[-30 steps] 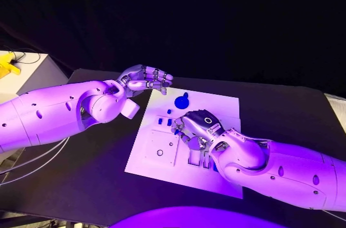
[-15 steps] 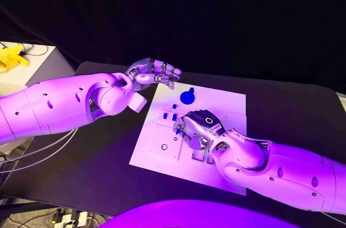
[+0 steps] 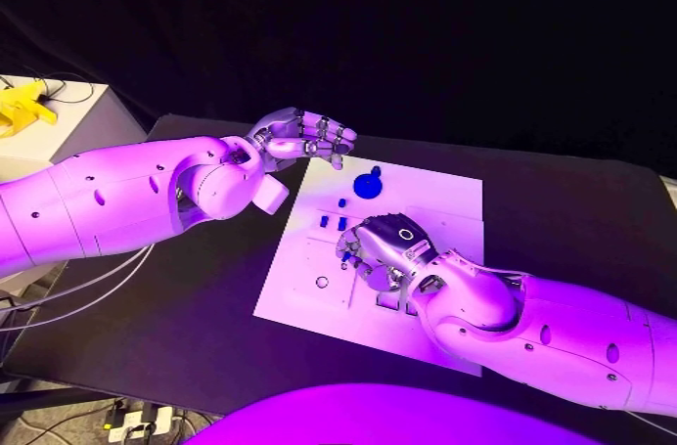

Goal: Assemble the parts on the task board

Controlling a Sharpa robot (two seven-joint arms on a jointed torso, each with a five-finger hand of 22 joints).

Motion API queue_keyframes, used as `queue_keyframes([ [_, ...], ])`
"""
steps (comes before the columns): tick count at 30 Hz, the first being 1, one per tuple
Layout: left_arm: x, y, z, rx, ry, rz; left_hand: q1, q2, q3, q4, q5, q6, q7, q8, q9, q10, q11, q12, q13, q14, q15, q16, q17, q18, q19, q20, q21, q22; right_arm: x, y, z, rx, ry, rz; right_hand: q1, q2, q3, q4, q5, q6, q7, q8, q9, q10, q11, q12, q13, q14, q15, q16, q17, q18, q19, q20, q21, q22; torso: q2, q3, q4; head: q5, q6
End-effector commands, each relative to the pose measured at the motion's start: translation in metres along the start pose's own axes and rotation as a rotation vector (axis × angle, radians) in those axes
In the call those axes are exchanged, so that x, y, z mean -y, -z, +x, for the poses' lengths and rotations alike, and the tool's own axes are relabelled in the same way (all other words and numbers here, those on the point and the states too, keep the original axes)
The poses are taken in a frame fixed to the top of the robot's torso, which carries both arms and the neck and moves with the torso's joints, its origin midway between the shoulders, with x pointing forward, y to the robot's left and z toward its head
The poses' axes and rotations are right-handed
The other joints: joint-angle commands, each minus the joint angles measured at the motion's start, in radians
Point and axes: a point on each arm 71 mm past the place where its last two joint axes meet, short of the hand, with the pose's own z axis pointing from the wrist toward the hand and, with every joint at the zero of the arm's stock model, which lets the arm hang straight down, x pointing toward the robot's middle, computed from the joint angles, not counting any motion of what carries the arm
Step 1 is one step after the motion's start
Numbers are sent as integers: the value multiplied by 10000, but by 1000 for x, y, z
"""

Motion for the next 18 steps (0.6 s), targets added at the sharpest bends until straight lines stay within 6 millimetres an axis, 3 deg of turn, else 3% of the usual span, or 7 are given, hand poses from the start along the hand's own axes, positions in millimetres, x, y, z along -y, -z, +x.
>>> queue_keyframes([
  [1,1,-1,1,-55,81,60,21,85,-52,-6,-10,15,69,-27,-4,-17,62,-57,-12,-41,60,-69,-12,111,45,29,-44,-18,-1,0,3,-182,155,-64,-111,43,-10,-40,42,37,16,18,9,234,-161,6,5,136,-59,-34,-16,-85,46,-13,-34,1070,-17,-11,13,14,-37],
  [18,1,0,0,-16,71,55,30,83,-60,-16,-8,-5,74,-43,-8,-27,68,-77,-11,-57,66,-82,-20,109,36,33,-64,-28,-4,1,9,-400,100,-63,-116,44,-7,-44,44,36,17,17,11,235,-160,2,4,136,-58,-34,-16,-85,46,-12,-32,1072,-15,-15,2,21,-86],
])
